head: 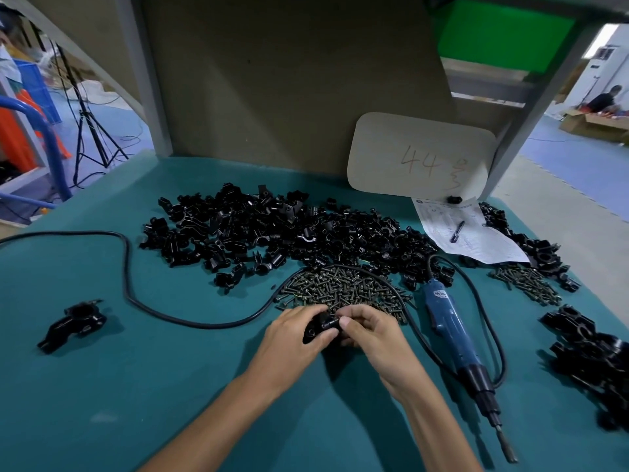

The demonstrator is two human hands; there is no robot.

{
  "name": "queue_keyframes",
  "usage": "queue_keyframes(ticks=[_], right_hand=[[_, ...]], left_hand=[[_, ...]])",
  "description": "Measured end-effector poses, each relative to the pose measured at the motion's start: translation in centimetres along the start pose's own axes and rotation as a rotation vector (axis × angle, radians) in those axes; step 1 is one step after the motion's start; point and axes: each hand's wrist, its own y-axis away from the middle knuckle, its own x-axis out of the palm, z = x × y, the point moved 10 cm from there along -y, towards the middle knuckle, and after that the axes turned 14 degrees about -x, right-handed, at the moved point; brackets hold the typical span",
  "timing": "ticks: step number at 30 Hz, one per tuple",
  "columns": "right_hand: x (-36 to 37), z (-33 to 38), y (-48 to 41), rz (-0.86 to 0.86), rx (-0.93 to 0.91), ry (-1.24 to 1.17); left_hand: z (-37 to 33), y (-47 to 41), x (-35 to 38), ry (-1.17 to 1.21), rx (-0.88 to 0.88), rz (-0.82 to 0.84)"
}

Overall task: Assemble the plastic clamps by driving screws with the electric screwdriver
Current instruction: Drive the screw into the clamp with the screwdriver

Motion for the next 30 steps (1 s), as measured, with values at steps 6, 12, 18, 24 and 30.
queue_keyframes(ticks=[6,12,18,24,30], right_hand=[[0.0,-0.4,-0.1,0.105,0.017,0.055],[0.4,0.2,-0.2,0.165,-0.016,0.232],[1.2,0.7,-0.2,0.243,-0.070,0.407],[1.4,0.8,0.0,0.244,-0.090,0.372],[1.1,1.0,0.3,0.278,-0.110,0.329]], left_hand=[[-0.5,0.1,0.3,-0.047,0.073,0.011],[-1.3,0.7,0.1,-0.048,0.152,0.010],[-1.8,0.9,-0.1,-0.039,0.181,0.007],[-1.8,0.9,0.0,-0.039,0.179,0.011],[-1.0,0.2,-0.2,0.077,0.085,0.048]])
